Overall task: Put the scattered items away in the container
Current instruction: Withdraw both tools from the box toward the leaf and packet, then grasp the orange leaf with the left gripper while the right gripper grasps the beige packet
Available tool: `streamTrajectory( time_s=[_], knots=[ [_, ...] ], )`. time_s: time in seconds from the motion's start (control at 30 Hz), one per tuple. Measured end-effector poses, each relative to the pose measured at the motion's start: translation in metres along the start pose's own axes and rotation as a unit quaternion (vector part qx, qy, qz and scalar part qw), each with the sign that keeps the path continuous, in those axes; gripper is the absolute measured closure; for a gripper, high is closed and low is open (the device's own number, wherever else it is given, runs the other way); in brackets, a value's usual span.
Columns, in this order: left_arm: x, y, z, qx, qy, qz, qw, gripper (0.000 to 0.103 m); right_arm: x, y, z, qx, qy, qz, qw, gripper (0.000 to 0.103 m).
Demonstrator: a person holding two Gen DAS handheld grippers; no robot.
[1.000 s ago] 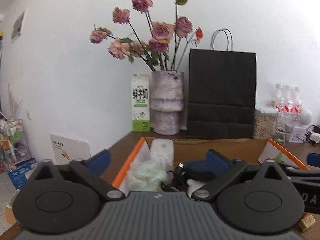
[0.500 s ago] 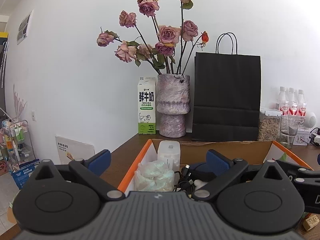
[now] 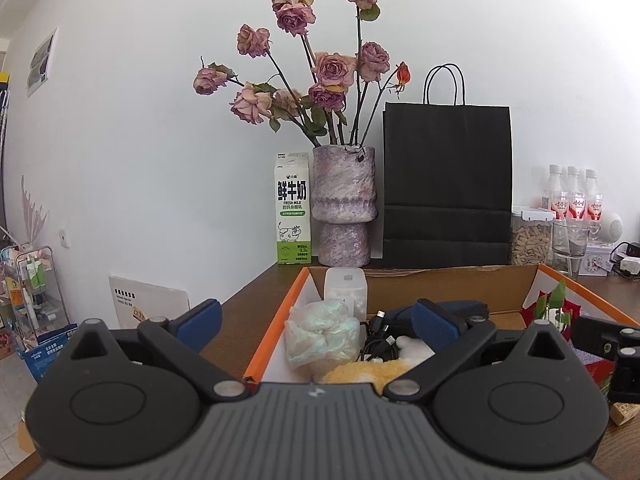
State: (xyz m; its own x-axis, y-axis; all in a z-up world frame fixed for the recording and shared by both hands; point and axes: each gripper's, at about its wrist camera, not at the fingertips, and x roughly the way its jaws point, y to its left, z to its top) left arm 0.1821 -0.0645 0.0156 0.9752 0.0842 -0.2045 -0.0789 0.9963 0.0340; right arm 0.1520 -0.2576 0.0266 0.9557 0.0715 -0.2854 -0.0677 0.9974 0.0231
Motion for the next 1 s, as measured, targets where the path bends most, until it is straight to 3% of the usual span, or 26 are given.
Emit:
streamTrajectory(
  time_s=[0.33,0.67,1.0],
  knots=[
    [-0.018,0.022,-0.019,0.017,0.018,0.015,0.9996,0.000,-0.027,-0.021,-0.027,-0.007,0.029,-0.020,0.999,0.000],
    [-0.024,0.035,-0.033,0.031,0.085,-0.010,0.9958,0.000,-0.035,-0.031,-0.045,-0.020,0.089,-0.026,0.995,0.000],
    [-0.014,0.027,-0.043,0.070,0.169,-0.049,0.9819,0.000,-0.014,-0.049,-0.056,0.023,0.194,-0.024,0.980,0.000]
  ],
)
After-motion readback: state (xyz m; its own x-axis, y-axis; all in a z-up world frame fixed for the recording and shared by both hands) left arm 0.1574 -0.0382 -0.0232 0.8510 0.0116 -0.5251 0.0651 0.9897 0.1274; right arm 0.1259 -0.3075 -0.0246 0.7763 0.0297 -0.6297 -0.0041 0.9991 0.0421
